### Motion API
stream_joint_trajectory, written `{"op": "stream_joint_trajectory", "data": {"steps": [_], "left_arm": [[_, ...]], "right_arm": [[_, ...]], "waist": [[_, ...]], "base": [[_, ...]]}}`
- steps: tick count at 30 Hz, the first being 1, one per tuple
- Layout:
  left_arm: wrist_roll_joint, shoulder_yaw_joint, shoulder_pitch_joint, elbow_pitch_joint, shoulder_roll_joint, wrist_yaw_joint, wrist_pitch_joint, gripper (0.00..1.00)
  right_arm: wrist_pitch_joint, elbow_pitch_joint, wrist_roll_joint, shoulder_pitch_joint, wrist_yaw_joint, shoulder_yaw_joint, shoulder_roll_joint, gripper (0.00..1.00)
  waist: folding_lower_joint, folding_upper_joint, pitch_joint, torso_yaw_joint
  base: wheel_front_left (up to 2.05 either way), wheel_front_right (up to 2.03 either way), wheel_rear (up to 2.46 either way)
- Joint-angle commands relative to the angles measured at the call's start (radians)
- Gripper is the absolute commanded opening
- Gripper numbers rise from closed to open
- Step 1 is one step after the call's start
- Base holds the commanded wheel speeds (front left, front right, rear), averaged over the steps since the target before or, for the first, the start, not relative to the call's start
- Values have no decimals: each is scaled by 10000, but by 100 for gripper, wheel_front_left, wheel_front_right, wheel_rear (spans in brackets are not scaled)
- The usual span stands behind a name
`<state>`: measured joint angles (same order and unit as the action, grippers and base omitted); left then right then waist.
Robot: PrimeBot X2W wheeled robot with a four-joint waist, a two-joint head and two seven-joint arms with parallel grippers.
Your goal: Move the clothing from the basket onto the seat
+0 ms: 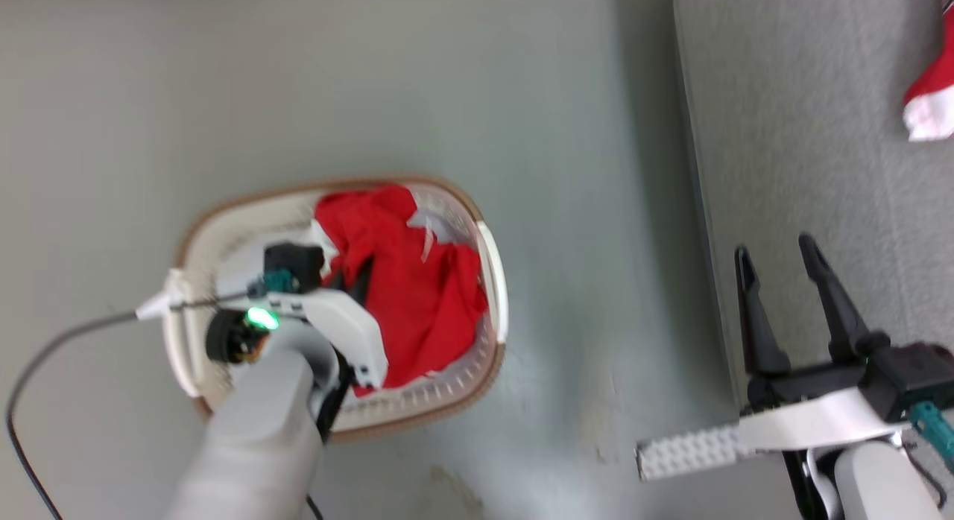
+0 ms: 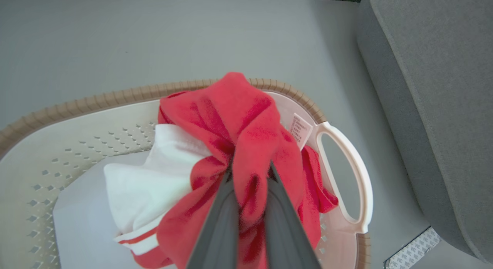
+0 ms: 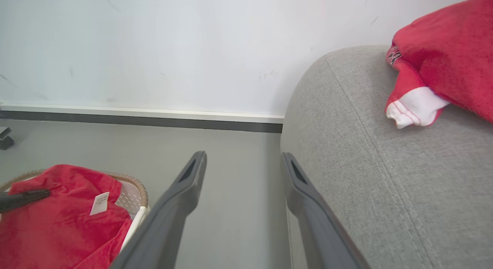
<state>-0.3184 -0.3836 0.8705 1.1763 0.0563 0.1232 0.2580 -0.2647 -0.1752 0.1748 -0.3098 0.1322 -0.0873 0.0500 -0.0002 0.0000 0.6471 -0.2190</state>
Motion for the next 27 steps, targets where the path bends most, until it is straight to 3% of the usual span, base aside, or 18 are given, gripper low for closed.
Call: {"op": "stream_joint_trajectory", "data": {"steps": [1, 14, 27], "left_arm": [[-142, -52, -382, -181, -15, 32, 65, 0], [-828, -170, -3020, -2994, -43, -79, 72, 0], [-1131, 444, -5787, -5471, 640, -585, 52, 0]], "right_arm": [[6, -75, -81, 256, -29, 72, 11, 100], [8, -113, -417, 1737, -29, 642, 183, 100], [7, -288, -457, 3148, -29, 424, 238, 100]], "waist": [[2, 0, -1175, 511], [2, 0, -4117, 1310], [2, 0, -6574, 1431]], "base": [[0, 0, 0], [0, 0, 0], [0, 0, 0]]}}
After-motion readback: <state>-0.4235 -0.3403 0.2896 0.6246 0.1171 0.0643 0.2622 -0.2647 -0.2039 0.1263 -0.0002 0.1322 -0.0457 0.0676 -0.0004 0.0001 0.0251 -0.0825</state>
